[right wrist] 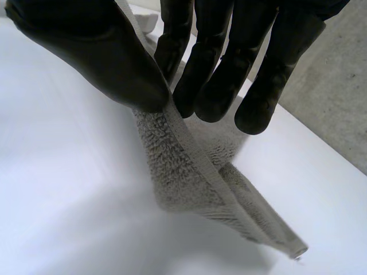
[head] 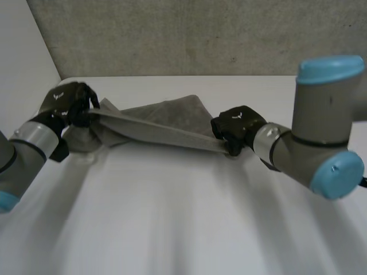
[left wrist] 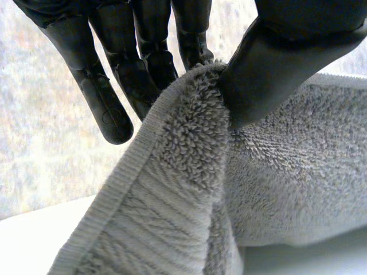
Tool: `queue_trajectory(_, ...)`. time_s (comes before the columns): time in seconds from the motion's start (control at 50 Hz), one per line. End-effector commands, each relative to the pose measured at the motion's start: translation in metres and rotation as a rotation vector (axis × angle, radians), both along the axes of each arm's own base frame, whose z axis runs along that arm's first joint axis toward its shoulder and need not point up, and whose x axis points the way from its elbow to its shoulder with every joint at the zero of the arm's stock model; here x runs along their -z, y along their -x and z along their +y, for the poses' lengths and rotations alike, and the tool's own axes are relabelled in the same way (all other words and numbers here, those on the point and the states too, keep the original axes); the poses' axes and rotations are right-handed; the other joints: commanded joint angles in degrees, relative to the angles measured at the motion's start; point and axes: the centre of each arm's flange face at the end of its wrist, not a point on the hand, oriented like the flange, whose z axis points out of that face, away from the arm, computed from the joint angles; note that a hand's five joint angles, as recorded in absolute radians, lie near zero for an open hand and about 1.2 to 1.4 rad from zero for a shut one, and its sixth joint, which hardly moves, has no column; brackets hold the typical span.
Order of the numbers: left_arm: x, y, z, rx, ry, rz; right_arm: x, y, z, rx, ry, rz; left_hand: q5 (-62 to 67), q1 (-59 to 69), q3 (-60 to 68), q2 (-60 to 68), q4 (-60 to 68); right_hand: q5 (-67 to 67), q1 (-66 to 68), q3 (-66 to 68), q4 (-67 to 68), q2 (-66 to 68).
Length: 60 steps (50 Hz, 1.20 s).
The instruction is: Fold the towel.
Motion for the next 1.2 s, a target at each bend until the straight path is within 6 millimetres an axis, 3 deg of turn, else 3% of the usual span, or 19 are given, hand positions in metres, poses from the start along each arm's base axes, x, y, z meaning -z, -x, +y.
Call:
queue_trajectory(0.02, 0.001, 0.000, 0.021, 0.007, 0.010, -0.080, 0.004, 0.014, 0.013, 0.019, 0.065, -0.048, 4.5, 4.5, 2.9, 4.2, 2.0, 3.1, 3.5, 4.7, 3.3, 4.9)
queue_trajectory(0.12, -0.001, -0.001, 0.025, 0.007, 0.018, -0.079, 0.019, 0.020, 0.016, 0.034, 0.063, -0.059, 4.5, 4.5, 2.9, 4.2, 2.0, -1.5, -1.1, 0.0, -1.4, 0.2)
queue_trajectory(0.16, -0.001, -0.001, 0.025, 0.004, 0.017, -0.082, 0.030, 0.021, 0.017, 0.036, 0.055, -0.056, 4.5, 4.5, 2.9, 4.2, 2.0, -26.8, -26.4, -25.3, -26.7, -25.0)
queue_trajectory(0.22, 0.001, -0.003, 0.024, -0.005, 0.013, -0.083, 0.040, 0.021, 0.014, 0.039, 0.051, -0.054, 4.5, 4.5, 2.9, 4.2, 2.0, -35.2, -34.7, -33.6, -35.0, -33.4)
queue_trajectory(0.38, 0.004, -0.014, 0.015, -0.042, 0.004, -0.075, 0.061, 0.028, 0.001, 0.070, 0.019, -0.033, 4.5, 4.5, 2.9, 4.2, 2.0, -40.7, -40.3, -39.2, -40.6, -38.9)
queue_trajectory(0.5, 0.012, -0.027, 0.004, -0.084, -0.020, -0.074, 0.063, 0.036, -0.006, 0.088, 0.012, -0.030, 4.5, 4.5, 2.9, 4.2, 2.0, -40.9, -40.5, -39.4, -40.7, -39.1)
queue_trajectory(0.72, 0.018, -0.027, 0.002, -0.084, -0.036, -0.077, 0.064, 0.045, -0.015, 0.112, 0.011, -0.027, 4.5, 4.5, 2.9, 4.2, 2.0, -41.4, -41.0, -39.9, -41.3, -39.6)
queue_trajectory(0.92, 0.018, -0.028, 0.002, -0.085, -0.038, -0.077, 0.088, 0.043, -0.013, 0.099, -0.046, -0.008, 4.5, 4.5, 2.9, 4.2, 2.0, -41.7, -41.3, -40.2, -41.6, -40.0)
queue_trajectory(1.04, 0.018, -0.027, 0.002, -0.084, -0.038, -0.077, 0.093, 0.039, -0.013, 0.089, -0.034, -0.024, 4.5, 4.5, 2.9, 4.2, 2.0, -41.4, -41.0, -39.9, -41.3, -39.6)
queue_trajectory(1.16, 0.018, -0.028, 0.002, -0.085, -0.038, -0.077, 0.094, 0.037, -0.018, 0.094, 0.031, -0.055, 4.5, 4.5, 2.9, 4.2, 2.0, -33.5, -33.1, -32.0, -33.3, -31.7)
queue_trajectory(1.2, 0.018, -0.027, 0.002, -0.084, -0.038, -0.077, 0.092, 0.036, -0.021, 0.103, 0.046, -0.082, 4.5, 4.5, 2.9, 4.2, 2.0, -17.6, -17.2, -16.1, -17.5, -15.8)
